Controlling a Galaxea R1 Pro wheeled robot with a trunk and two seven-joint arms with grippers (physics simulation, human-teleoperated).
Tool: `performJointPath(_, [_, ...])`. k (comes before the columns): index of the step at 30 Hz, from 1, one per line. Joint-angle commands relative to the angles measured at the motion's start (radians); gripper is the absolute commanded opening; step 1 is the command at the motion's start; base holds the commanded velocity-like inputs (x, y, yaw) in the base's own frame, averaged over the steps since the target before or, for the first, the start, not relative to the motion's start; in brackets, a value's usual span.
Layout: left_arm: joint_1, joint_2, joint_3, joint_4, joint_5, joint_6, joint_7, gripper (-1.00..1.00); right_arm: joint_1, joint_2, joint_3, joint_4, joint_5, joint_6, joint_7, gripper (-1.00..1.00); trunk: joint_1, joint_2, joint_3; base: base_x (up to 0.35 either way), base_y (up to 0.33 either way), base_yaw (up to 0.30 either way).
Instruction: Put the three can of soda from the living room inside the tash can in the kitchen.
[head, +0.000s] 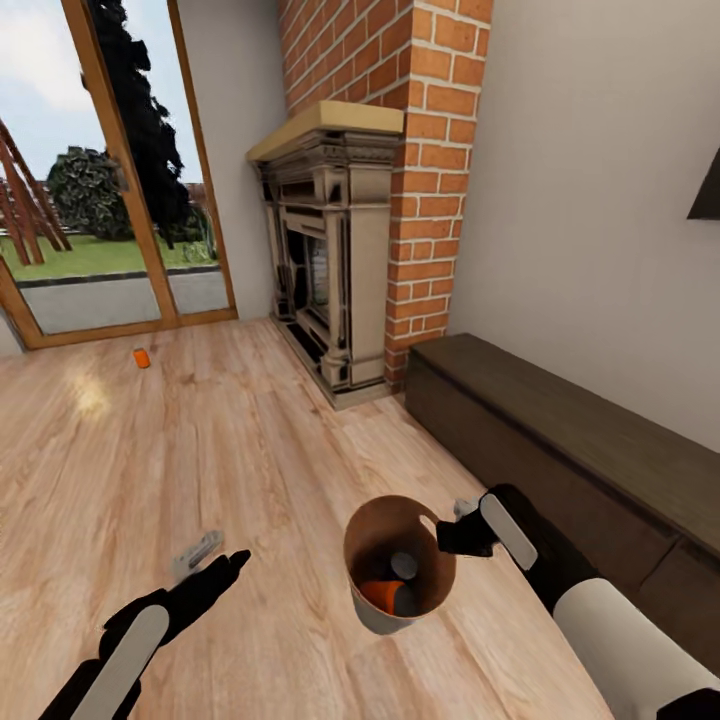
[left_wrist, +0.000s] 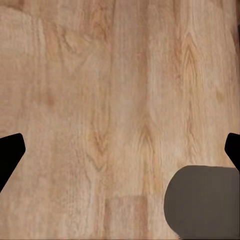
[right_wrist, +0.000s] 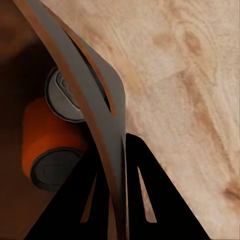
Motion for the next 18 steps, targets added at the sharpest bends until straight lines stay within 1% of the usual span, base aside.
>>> performJointPath(1, [0.0,-0.003,-0.01,0.005,-0.001,-0.009,0.001,1.0,-0.016,0.004,-0.002,0.037,-0.002,0.0,0.005,-1.0,0.0,0.0,0.0,0.296,0.219,0.02])
performJointPath(3, [0.0,-0.005,-0.02,0.021,-0.002,-0.021,0.002,1.0,-0.041,0.008,-0.004,0.104,-0.004,0.0,0.005,-1.0,0.0,0.0,0.0,0.296,0.218,0.01])
performJointPath(6, [0.003,-0.007,-0.025,0.034,-0.002,-0.032,0.002,1.0,-0.092,0.01,-0.006,0.214,-0.005,0.0,0.007,-1.0,0.0,0.0,0.0,0.298,0.213,0.003])
performJointPath(8, [0.012,-0.005,-0.021,0.026,-0.002,-0.032,0.004,1.0,-0.098,0.011,-0.005,0.228,-0.005,0.0,0.009,-1.0,0.0,0.0,0.0,0.303,0.195,0.001])
performJointPath(9, [0.021,-0.001,-0.017,0.007,-0.001,-0.027,0.008,1.0,-0.1,0.011,-0.004,0.232,-0.005,0.0,0.011,-1.0,0.0,0.0,0.0,0.312,0.168,0.0])
performJointPath(10, [0.031,0.003,-0.014,-0.02,0.003,-0.017,0.025,1.0,-0.101,0.011,-0.002,0.233,-0.004,0.0,0.014,-1.0,0.0,0.0,0.0,0.316,0.153,0.0])
performJointPath(11, [0.042,0.005,-0.011,-0.047,0.008,0.006,0.059,1.0,-0.102,0.011,0.001,0.233,-0.003,0.0,0.015,-1.0,0.0,0.0,0.0,0.32,0.144,0.0])
performJointPath(12, [0.047,0.006,-0.007,-0.058,0.011,0.019,0.081,1.0,-0.101,0.011,0.002,0.233,-0.003,0.0,0.016,-1.0,0.0,0.0,0.0,0.321,0.14,0.0])
performJointPath(13, [0.053,0.006,0.007,-0.075,0.02,0.045,0.128,1.0,-0.099,0.011,0.004,0.23,-0.002,0.0,0.019,-1.0,0.0,0.0,0.0,0.323,0.135,0.0])
performJointPath(14, [0.057,0.005,0.015,-0.083,0.026,0.056,0.15,1.0,-0.098,0.012,0.005,0.228,-0.002,0.0,0.02,-1.0,0.0,0.0,0.0,0.323,0.133,0.0])
performJointPath(16, [0.075,0.001,0.038,-0.121,0.051,0.081,0.214,1.0,-0.093,0.013,0.007,0.222,-0.001,0.0,0.022,-1.0,0.0,0.0,0.0,0.325,0.128,0.0])
performJointPath(18, [0.093,0.0,0.048,-0.146,0.063,0.088,0.244,1.0,-0.091,0.014,0.008,0.22,-0.001,0.0,0.023,-1.0,0.0,0.0,0.0,0.328,0.122,0.0])
